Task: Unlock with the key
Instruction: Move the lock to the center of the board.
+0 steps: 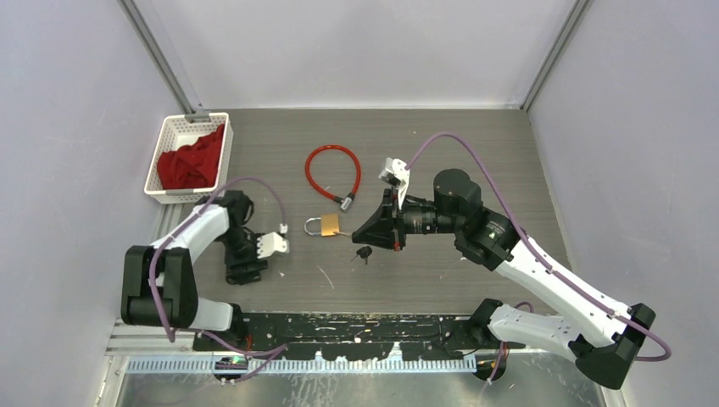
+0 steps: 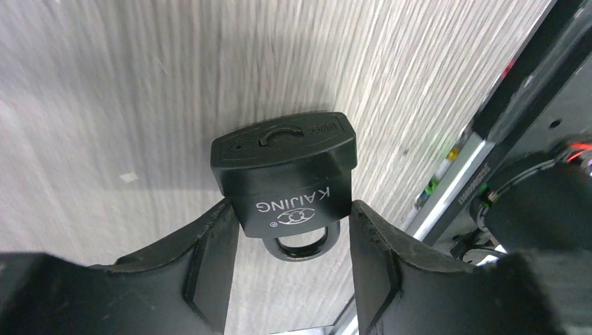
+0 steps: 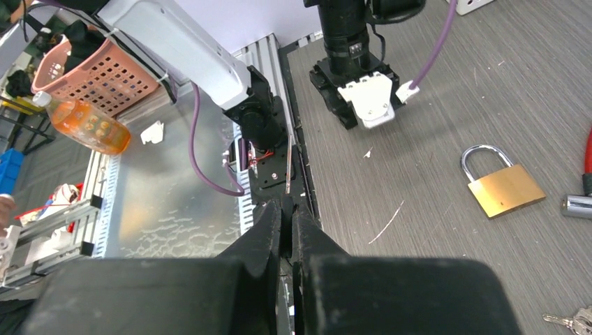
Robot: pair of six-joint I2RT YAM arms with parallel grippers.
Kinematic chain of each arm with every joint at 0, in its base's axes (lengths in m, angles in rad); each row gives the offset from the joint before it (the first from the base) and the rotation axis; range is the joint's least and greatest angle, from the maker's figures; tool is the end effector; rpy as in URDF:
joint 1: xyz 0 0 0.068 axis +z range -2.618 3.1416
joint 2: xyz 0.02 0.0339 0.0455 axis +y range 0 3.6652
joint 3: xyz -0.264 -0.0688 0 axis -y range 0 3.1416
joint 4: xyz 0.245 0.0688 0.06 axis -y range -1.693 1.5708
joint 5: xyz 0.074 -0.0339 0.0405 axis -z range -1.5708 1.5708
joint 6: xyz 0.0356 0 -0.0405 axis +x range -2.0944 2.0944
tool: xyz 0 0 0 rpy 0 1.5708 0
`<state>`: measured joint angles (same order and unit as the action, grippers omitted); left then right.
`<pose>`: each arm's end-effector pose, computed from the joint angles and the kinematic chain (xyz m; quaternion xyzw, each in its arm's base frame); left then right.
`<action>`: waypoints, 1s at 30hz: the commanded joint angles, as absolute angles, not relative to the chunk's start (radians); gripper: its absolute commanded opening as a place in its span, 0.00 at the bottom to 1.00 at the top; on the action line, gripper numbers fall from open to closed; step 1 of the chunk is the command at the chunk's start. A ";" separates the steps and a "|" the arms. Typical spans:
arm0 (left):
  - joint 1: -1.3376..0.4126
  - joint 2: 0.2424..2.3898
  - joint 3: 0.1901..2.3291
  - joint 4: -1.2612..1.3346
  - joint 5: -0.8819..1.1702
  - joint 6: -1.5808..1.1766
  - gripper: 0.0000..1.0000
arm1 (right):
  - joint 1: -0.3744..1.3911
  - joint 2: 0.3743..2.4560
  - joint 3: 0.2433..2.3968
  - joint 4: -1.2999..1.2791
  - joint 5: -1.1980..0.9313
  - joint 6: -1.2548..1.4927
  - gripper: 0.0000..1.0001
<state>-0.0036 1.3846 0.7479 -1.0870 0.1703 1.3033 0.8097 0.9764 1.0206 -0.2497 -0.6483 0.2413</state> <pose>0.1872 -0.0067 0.1677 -0.5988 -0.7928 0.1136 0.0093 0.1324 0.1701 0.3821 -0.3991 0.6497 0.5138 0.3933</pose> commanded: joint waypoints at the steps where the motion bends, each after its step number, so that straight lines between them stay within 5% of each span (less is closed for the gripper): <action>1: -0.205 1.402 0.866 -1.104 0.272 1.125 0.10 | 0.809 0.950 1.016 -0.222 -0.612 0.232 0.01; 9: -0.537 1.535 1.059 -1.054 0.330 0.967 0.02 | 0.807 0.928 0.961 -0.225 -0.538 0.217 0.01; 16: -0.580 1.529 0.981 -0.916 0.324 1.031 0.01 | 0.807 0.891 0.946 -0.270 -0.466 0.193 0.01; 30: -0.598 0.943 0.988 -0.959 0.669 1.223 0.00 | 0.802 0.777 0.963 -0.410 -0.299 0.135 0.01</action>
<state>-0.5827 0.9939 0.9737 -0.9619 0.5213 1.1820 0.8074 0.7994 0.9367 -0.4042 -0.3553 0.1589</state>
